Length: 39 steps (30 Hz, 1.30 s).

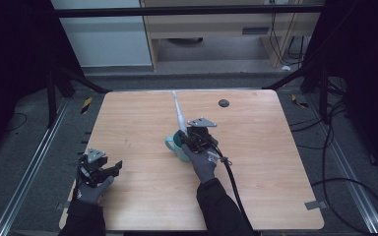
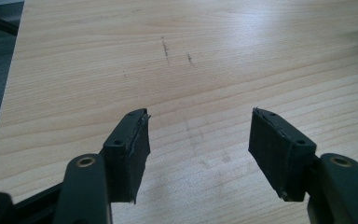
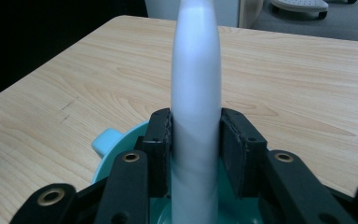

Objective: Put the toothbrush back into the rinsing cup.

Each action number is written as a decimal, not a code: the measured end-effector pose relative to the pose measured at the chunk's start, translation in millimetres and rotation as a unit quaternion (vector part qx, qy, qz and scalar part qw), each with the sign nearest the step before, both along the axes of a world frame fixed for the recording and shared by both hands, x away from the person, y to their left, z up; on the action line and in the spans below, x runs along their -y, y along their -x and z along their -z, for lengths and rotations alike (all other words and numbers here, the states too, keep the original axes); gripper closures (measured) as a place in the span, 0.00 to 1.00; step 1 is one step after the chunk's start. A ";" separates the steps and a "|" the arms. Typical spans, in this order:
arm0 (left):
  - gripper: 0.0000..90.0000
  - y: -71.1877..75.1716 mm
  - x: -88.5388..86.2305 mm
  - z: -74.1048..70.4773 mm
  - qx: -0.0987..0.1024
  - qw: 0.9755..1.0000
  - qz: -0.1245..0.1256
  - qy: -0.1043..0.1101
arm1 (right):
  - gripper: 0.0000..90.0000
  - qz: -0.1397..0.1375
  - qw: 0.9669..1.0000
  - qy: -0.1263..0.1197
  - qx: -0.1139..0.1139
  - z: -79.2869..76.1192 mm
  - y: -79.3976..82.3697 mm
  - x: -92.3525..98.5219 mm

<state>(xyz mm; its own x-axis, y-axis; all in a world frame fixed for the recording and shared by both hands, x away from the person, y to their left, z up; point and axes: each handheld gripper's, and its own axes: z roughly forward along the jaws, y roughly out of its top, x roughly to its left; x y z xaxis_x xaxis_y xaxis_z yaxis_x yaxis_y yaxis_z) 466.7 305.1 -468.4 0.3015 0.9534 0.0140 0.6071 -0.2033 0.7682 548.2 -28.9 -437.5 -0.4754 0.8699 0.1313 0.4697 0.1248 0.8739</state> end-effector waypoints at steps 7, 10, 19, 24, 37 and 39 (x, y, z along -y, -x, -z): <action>0.42 0.0 -0.4 0.0 0.000 1.000 0.001 0.000 | 0.67 -0.001 1.000 -0.007 0.008 -6.0 4.0 2.3; 0.42 0.1 -0.4 0.0 0.000 1.000 0.000 0.001 | 0.56 -0.003 1.000 -0.011 0.028 -13.8 9.7 5.8; 0.41 0.8 -0.1 -0.2 0.000 1.000 0.001 0.001 | 0.33 -0.032 0.998 -0.032 0.040 -33.7 33.6 39.8; 0.41 0.8 0.2 0.2 0.000 1.000 0.002 -0.001 | 0.30 -0.032 0.998 -0.035 0.030 -30.0 50.9 71.4; 0.46 0.5 0.4 1.3 -0.004 1.000 0.006 0.001 | 0.27 0.002 0.999 0.031 -0.033 17.1 80.2 147.9; 0.46 0.6 0.4 1.2 -0.004 1.000 0.007 0.001 | 0.27 0.009 0.998 0.045 -0.040 22.2 83.9 158.2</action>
